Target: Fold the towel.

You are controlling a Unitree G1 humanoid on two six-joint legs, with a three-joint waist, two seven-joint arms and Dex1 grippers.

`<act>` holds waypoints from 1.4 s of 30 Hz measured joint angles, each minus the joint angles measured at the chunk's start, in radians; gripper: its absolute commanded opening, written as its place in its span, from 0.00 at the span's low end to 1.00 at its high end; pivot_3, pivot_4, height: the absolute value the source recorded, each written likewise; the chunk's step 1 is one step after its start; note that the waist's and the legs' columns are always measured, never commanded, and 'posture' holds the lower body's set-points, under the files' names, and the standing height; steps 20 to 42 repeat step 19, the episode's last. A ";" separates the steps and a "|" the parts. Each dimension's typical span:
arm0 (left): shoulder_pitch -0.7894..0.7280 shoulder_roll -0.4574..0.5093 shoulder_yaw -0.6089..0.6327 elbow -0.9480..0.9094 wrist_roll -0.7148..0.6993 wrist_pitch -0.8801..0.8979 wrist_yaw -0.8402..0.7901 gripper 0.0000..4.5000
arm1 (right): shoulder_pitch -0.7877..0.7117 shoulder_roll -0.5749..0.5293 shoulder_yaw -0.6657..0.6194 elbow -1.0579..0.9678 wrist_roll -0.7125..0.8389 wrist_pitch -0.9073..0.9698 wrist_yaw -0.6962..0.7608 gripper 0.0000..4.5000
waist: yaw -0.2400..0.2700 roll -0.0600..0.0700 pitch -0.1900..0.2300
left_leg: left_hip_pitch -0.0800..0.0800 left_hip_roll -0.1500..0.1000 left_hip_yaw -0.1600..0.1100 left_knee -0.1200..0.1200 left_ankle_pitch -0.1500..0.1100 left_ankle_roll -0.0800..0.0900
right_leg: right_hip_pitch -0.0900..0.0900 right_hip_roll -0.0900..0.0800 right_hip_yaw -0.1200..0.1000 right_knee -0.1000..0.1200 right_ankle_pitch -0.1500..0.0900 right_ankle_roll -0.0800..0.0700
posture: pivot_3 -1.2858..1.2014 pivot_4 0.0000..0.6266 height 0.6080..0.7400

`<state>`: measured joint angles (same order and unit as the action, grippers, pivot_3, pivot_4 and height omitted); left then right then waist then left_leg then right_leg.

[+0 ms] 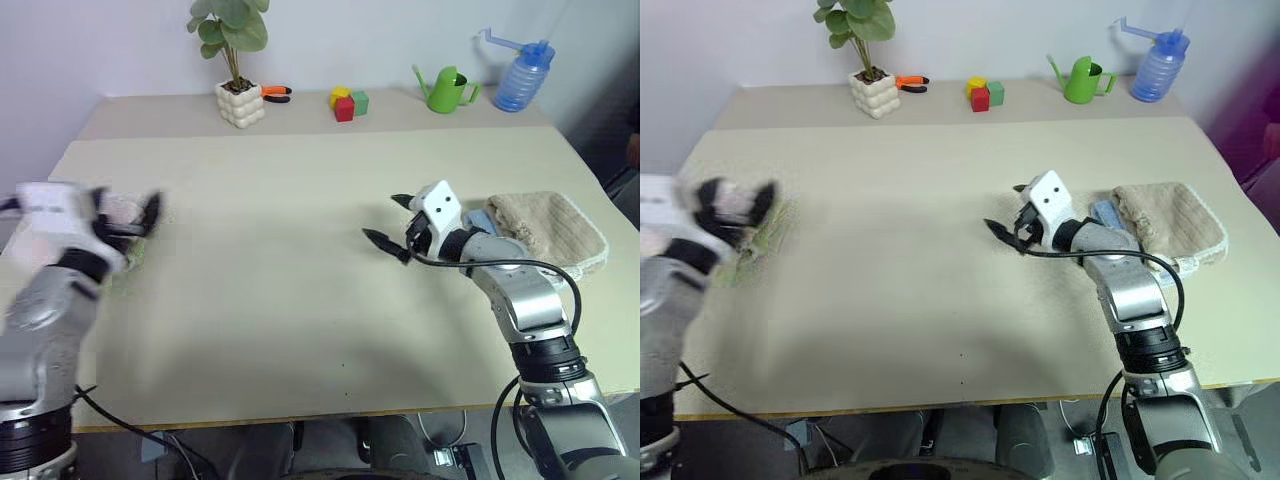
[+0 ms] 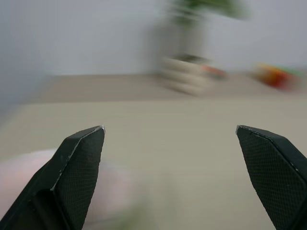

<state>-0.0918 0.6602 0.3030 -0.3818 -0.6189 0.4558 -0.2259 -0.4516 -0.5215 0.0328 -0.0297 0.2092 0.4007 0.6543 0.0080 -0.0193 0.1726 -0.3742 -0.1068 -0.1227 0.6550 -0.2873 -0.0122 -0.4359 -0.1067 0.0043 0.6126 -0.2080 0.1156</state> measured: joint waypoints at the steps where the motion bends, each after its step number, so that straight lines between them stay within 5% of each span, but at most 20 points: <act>1: 0.002 0.010 -0.031 -0.008 0.019 0.000 -0.026 1.00 | 0.002 -0.012 -0.014 0.008 0.001 0.000 0.002 1.00 | -0.003 0.000 0.000 | 0.000 0.000 0.002 -0.003 0.000 0.000 | -0.002 0.000 0.002 0.000 0.000 0.000 | 0.52 0.24 0.94; 9: 0.049 -0.002 -0.094 0.004 0.088 -0.008 -0.173 1.00 | 0.137 -0.119 -0.117 -0.031 0.081 0.036 0.111 1.00 | -0.008 0.002 0.000 | 0.001 0.003 0.008 -0.005 -0.002 0.005 | -0.005 0.003 0.009 -0.001 0.000 0.000 | 0.52 0.24 0.94; 42: 0.081 -0.068 -0.094 0.004 0.139 -0.010 -0.205 1.00 | 0.124 -0.120 -0.119 -0.075 0.091 0.074 0.120 1.00 | 0.004 0.002 0.000 | 0.001 0.003 0.008 -0.004 -0.003 0.005 | -0.005 0.003 0.009 0.000 0.000 0.000 | 0.52 0.24 0.94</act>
